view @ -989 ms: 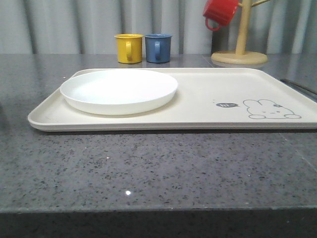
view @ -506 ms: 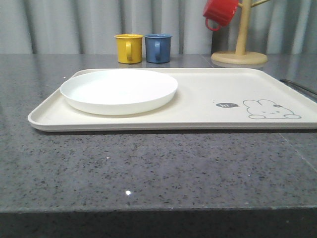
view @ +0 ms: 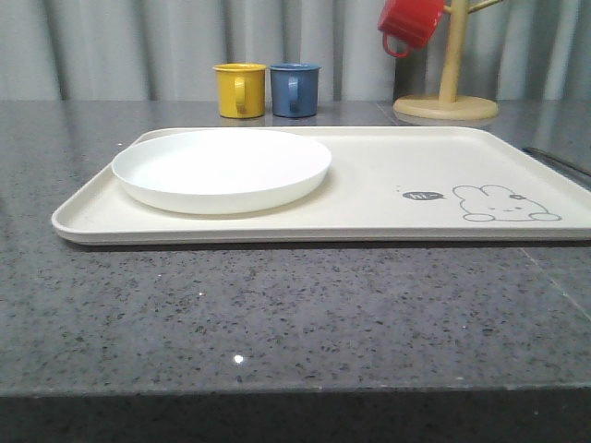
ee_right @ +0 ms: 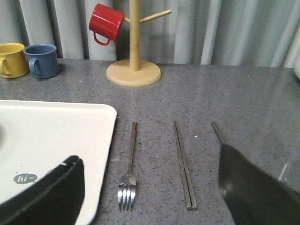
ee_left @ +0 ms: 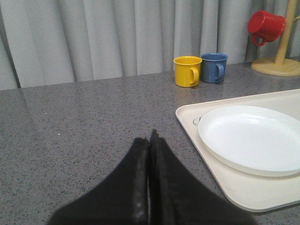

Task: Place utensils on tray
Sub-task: 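Release the plate and withdraw the left gripper, then grasp the fork with the right gripper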

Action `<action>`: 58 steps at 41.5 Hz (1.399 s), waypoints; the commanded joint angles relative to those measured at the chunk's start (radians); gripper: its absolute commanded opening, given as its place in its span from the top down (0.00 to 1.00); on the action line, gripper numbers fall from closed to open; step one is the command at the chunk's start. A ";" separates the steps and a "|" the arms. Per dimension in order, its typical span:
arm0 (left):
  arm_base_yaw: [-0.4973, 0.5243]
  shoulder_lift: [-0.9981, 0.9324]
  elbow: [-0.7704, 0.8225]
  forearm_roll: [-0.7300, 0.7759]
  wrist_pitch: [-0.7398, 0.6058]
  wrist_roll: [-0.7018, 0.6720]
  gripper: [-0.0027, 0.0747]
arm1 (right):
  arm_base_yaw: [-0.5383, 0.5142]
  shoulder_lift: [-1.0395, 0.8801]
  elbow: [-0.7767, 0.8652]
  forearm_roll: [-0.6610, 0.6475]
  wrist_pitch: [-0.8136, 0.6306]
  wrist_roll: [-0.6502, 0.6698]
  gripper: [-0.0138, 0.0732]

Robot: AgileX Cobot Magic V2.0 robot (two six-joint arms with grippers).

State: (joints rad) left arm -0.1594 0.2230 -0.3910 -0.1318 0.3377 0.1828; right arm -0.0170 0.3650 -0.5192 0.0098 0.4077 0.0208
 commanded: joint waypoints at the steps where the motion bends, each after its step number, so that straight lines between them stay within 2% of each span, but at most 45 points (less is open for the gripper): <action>1: 0.003 0.011 -0.026 -0.013 -0.085 -0.011 0.99 | 0.001 0.014 -0.033 -0.001 -0.092 -0.010 0.14; 8: 0.003 0.011 -0.026 -0.013 -0.085 -0.011 0.99 | 0.001 0.020 -0.035 0.019 -0.103 -0.010 0.16; 15: 0.003 0.011 -0.026 -0.013 -0.085 -0.011 0.99 | 0.001 0.162 -0.110 0.031 0.014 -0.010 0.33; 17: 0.003 0.011 -0.026 -0.013 -0.085 -0.011 0.99 | 0.001 0.223 -0.147 0.031 0.039 -0.010 0.35; 34: 0.003 0.011 -0.026 -0.013 -0.085 -0.011 0.99 | 0.001 0.816 -0.515 0.034 0.283 -0.011 0.35; 45: 0.003 0.011 -0.026 -0.013 -0.085 -0.011 0.99 | 0.029 1.072 -0.626 0.042 0.279 -0.011 0.35; 58: 0.003 0.011 -0.026 -0.013 -0.085 -0.011 0.99 | 0.040 1.205 -0.653 0.042 0.252 -0.011 0.35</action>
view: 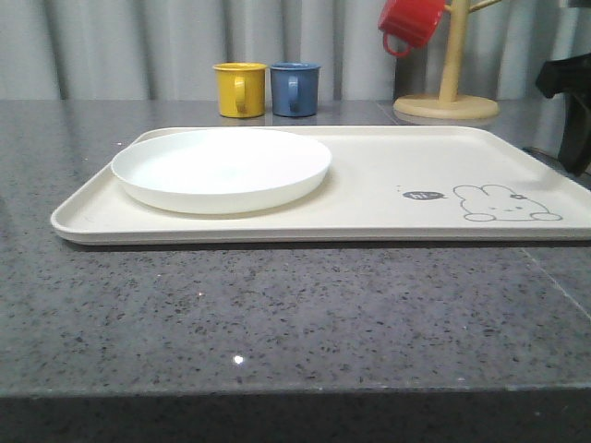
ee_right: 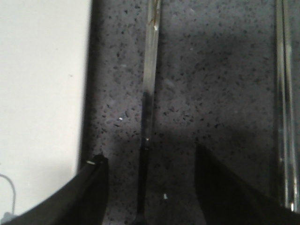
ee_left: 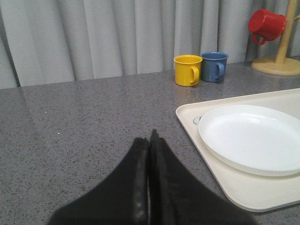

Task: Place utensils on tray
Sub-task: 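Grasp the fork with the right gripper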

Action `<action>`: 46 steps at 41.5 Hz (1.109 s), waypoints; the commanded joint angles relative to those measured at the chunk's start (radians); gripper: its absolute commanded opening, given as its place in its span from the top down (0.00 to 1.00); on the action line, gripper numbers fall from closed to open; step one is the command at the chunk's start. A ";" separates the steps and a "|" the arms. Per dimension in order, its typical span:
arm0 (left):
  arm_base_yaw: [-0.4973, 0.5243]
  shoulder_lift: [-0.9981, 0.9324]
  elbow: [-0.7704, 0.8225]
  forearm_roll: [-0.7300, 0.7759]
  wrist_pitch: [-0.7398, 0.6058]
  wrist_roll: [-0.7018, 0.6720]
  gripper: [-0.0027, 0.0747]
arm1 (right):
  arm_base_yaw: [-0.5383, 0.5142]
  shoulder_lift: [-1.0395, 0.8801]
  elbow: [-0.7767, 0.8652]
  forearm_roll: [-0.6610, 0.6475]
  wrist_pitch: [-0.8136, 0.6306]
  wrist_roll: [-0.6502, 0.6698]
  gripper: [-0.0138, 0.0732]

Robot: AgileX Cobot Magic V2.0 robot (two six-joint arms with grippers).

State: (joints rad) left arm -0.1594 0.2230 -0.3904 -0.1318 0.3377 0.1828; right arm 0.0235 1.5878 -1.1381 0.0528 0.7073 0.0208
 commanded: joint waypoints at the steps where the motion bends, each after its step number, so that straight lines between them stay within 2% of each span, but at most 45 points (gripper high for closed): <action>1: 0.003 0.011 -0.027 -0.013 -0.085 -0.011 0.99 | -0.001 -0.012 -0.034 -0.001 -0.049 -0.011 0.36; 5: 0.003 0.011 -0.027 -0.013 -0.085 -0.011 0.99 | -0.001 -0.004 -0.034 -0.001 -0.050 -0.011 0.43; 17: 0.003 0.011 -0.027 -0.013 -0.085 -0.011 0.99 | -0.001 -0.004 -0.034 -0.001 -0.050 -0.011 0.78; 23: 0.003 0.011 -0.027 -0.013 -0.085 -0.011 0.99 | -0.001 -0.008 -0.034 -0.001 -0.038 -0.010 0.90; 32: 0.003 0.011 -0.027 -0.013 -0.085 -0.011 0.99 | -0.001 -0.084 -0.040 -0.001 -0.030 0.055 0.90; 37: 0.003 0.011 -0.027 -0.013 -0.085 -0.011 0.99 | 0.026 -0.122 -0.085 -0.018 0.032 0.109 0.92; 41: 0.003 0.011 -0.027 -0.013 -0.085 -0.011 0.99 | 0.086 -0.123 -0.140 -0.038 0.092 0.150 0.94; 46: 0.003 0.011 -0.027 -0.013 -0.085 -0.011 0.99 | 0.194 -0.120 -0.186 -0.071 0.096 0.231 0.94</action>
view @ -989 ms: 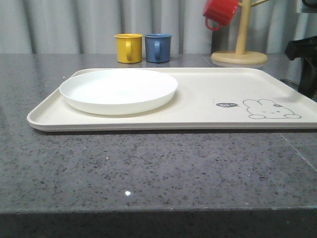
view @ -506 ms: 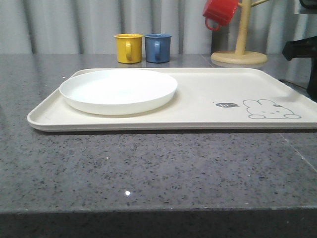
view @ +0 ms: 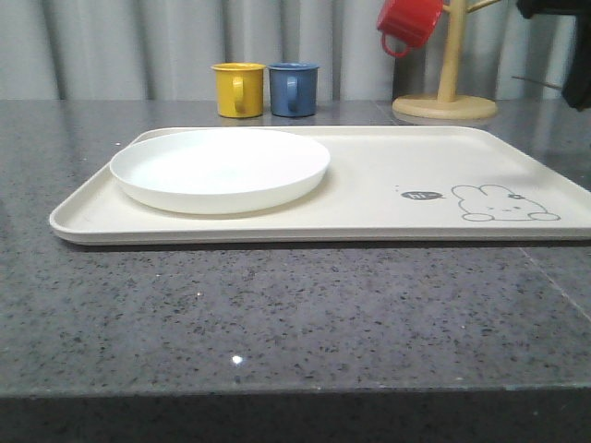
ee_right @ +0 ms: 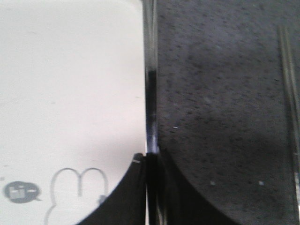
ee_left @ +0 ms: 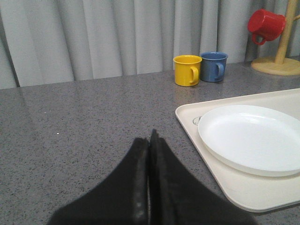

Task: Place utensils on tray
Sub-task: 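Grasp the fork with the right gripper, then carry the fork with the right gripper and lower it beside the plate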

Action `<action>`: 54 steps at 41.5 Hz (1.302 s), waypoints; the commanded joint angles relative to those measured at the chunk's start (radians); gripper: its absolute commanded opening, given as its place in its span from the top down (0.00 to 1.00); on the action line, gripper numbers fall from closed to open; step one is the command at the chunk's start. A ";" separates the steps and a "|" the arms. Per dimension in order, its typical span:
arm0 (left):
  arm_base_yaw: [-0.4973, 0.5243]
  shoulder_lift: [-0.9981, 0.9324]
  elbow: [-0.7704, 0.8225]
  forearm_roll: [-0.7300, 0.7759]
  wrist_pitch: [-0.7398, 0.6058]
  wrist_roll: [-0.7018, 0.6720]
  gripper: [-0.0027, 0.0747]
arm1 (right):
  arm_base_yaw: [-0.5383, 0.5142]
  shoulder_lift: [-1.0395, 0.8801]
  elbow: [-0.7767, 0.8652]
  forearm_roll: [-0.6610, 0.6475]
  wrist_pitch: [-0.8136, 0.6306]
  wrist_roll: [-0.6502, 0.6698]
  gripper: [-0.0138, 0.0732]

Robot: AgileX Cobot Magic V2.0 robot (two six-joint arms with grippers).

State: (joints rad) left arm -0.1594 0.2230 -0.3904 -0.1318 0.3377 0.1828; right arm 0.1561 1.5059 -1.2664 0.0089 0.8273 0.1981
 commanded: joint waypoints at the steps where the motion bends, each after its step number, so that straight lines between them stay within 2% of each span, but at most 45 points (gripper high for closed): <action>1: 0.003 0.011 -0.027 -0.013 -0.085 -0.011 0.99 | 0.081 -0.032 -0.065 -0.032 -0.023 0.071 0.94; 12: 0.003 0.011 -0.027 -0.013 -0.085 -0.011 0.99 | 0.301 0.095 -0.199 -0.099 0.040 0.218 0.94; 17: 0.003 0.011 -0.027 -0.013 -0.085 -0.011 0.99 | 0.352 0.164 -0.263 -0.179 0.101 0.354 0.93; 22: 0.003 0.011 -0.027 -0.013 -0.085 -0.011 0.99 | 0.366 0.211 -0.282 -0.201 0.083 0.462 0.93; 26: 0.003 0.011 -0.027 -0.013 -0.085 -0.011 0.99 | 0.371 0.243 -0.283 -0.195 0.044 0.492 0.93; 47: 0.003 0.011 -0.027 -0.013 -0.085 -0.011 0.99 | 0.372 0.307 -0.283 -0.139 0.025 0.496 0.93; 50: 0.003 0.011 -0.027 -0.013 -0.085 -0.011 0.99 | 0.372 0.307 -0.285 -0.139 0.033 0.496 0.89; 54: 0.003 0.011 -0.027 -0.013 -0.085 -0.011 0.99 | 0.372 0.307 -0.285 -0.139 0.036 0.496 0.80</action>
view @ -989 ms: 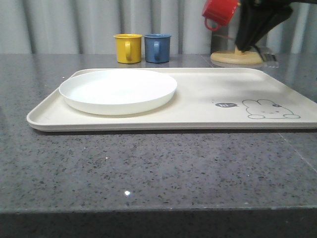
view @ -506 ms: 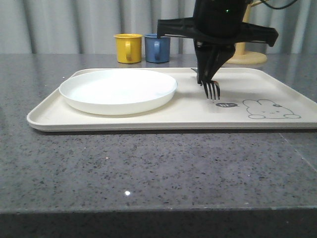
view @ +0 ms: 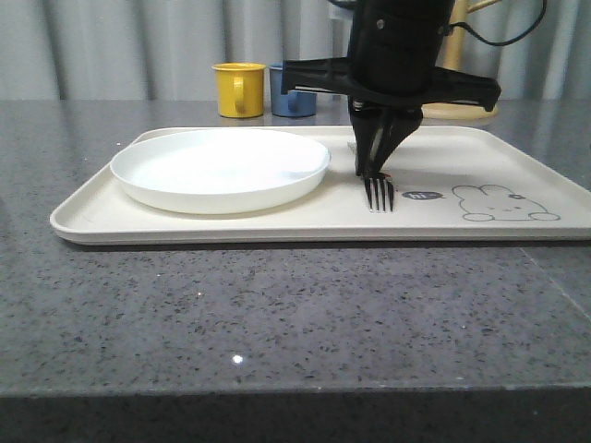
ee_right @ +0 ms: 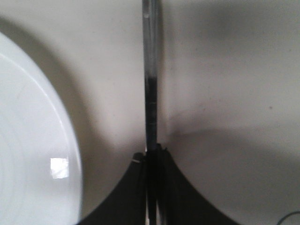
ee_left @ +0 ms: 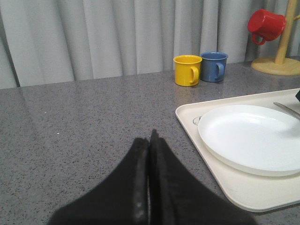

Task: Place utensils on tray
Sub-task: 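Carry the fork with the right gripper and lower it beside the plate, then open the right gripper and move it to the chopsticks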

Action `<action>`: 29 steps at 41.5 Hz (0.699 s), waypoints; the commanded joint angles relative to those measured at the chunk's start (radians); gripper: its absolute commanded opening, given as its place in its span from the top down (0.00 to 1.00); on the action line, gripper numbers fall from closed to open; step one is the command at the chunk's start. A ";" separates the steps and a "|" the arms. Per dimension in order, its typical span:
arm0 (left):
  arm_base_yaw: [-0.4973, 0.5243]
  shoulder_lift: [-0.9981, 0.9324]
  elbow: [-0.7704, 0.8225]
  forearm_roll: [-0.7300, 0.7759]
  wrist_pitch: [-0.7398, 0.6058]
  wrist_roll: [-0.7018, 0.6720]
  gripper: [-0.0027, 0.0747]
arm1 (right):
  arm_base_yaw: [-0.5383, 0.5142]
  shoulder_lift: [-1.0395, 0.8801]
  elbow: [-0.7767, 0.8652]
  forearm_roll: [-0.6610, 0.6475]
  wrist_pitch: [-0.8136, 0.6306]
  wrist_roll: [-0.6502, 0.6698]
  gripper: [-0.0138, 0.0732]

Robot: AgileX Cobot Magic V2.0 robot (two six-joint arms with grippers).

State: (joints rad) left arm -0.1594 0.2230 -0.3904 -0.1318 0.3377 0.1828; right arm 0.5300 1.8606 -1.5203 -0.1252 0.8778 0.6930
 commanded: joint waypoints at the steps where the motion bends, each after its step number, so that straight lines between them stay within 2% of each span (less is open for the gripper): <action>1: 0.003 0.011 -0.027 -0.013 -0.085 -0.011 0.99 | -0.002 -0.048 -0.031 -0.005 -0.015 0.001 0.77; 7: 0.003 0.011 -0.027 -0.013 -0.085 -0.011 0.99 | -0.002 -0.049 -0.031 -0.005 -0.015 0.001 0.62; 12: 0.003 0.011 -0.027 -0.013 -0.085 -0.011 0.99 | -0.002 -0.062 -0.031 -0.009 -0.015 0.001 0.54; 23: 0.003 0.011 -0.027 -0.013 -0.085 -0.011 0.99 | -0.010 -0.173 -0.031 -0.037 -0.011 -0.001 0.54; 29: 0.003 0.011 -0.027 -0.013 -0.085 -0.011 0.99 | -0.033 -0.248 -0.031 -0.056 0.017 -0.047 0.53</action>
State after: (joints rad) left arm -0.1594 0.2230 -0.3904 -0.1318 0.3377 0.1828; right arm 0.5172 1.7040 -1.5203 -0.1426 0.9047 0.6806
